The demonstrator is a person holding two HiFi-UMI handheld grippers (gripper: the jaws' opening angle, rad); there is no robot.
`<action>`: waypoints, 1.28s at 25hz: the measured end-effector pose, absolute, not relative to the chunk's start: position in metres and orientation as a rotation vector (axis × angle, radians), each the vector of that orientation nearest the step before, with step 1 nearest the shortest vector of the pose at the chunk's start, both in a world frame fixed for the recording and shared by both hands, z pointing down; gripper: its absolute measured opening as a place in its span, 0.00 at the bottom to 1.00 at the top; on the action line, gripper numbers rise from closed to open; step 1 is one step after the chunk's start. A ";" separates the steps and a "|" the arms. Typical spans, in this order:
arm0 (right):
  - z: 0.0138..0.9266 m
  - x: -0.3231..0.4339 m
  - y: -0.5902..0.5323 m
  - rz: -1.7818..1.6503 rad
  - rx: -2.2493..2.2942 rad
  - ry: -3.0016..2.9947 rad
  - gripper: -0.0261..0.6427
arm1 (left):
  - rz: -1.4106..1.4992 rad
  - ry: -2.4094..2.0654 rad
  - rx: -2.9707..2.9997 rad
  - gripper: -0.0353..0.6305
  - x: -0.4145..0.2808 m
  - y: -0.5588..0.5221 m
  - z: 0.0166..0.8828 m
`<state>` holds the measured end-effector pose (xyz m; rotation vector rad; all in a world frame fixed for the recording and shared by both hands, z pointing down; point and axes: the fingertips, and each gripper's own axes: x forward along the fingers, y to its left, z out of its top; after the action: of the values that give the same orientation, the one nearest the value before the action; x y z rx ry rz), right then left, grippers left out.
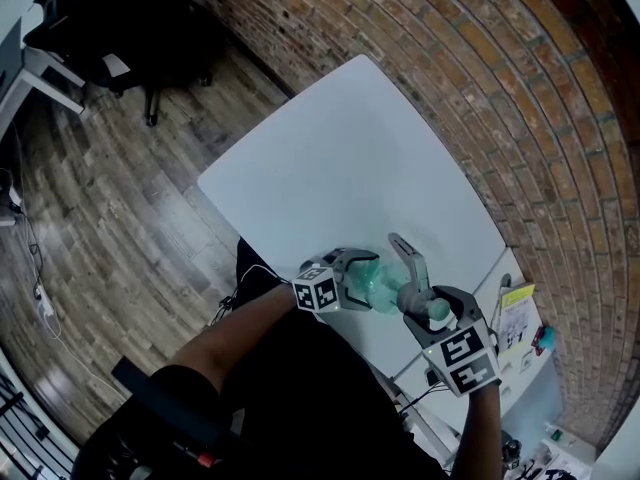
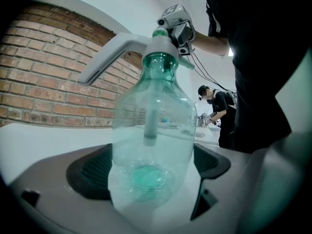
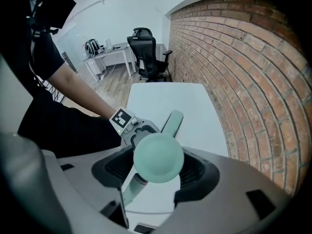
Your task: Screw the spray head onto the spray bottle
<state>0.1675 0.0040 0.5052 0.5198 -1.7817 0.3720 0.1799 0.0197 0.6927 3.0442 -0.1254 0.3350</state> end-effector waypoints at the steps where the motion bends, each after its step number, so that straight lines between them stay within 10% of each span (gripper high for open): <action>1: 0.506 0.167 0.004 0.367 0.512 -1.785 0.43 | 0.343 -0.123 3.042 0.82 0.179 0.020 0.693; 32: 0.446 0.188 0.012 0.290 0.878 -2.245 0.43 | 0.271 -0.236 3.028 0.82 0.153 0.043 0.589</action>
<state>0.1876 0.0122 0.4457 0.8775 -2.2453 0.2898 0.1530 0.0426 0.5894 3.0284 -0.2362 0.2709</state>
